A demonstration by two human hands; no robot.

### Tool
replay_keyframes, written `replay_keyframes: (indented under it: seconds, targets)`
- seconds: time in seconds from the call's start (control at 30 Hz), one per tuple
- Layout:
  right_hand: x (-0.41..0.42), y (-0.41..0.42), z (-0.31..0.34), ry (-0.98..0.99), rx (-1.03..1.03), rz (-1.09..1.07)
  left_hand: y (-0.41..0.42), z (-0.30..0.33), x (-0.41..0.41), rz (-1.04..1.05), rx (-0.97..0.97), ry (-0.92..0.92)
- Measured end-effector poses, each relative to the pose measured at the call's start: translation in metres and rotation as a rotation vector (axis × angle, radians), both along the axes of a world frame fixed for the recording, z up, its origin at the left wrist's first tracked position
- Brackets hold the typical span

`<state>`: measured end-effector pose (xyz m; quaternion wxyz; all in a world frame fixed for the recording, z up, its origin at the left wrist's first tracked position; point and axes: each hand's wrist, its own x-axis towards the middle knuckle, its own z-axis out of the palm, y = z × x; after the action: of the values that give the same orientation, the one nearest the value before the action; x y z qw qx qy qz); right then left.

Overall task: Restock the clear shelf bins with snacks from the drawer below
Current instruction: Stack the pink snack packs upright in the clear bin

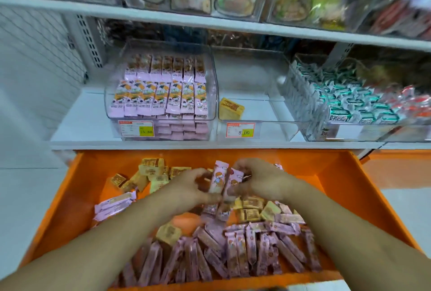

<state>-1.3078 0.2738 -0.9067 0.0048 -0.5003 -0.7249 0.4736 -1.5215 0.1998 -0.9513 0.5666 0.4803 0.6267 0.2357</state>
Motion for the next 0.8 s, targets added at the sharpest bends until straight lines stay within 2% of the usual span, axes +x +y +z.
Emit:
replay_keyframes:
  seconds: [0.27, 0.37, 0.43, 0.57, 0.63, 0.8]
  targets:
    - [-0.052, -0.033, 0.066, 0.346, 0.135, -0.257, -0.032, 0.096, -0.037, 0.079, 0.139, 0.029]
    - [-0.078, -0.044, 0.084, 0.443, 0.306, -0.273, -0.038, 0.117, -0.057, 0.19, 0.2, -0.016]
    - [-0.09, -0.048, 0.094, 0.501, 0.333, -0.246, -0.039, 0.13, -0.069, 0.258, 0.255, -0.069]
    - [-0.109, -0.053, 0.101, 0.466, 0.315, -0.054, -0.035, 0.148, -0.088, 0.371, 0.346, -0.124]
    - [-0.119, -0.052, 0.099, 0.433, 0.337, -0.031, -0.034, 0.153, -0.092, 0.379, 0.351, -0.106]
    - [-0.137, -0.045, 0.096, 0.451, 0.412, -0.038, -0.028, 0.156, -0.103, 0.55, 0.429, 0.096]
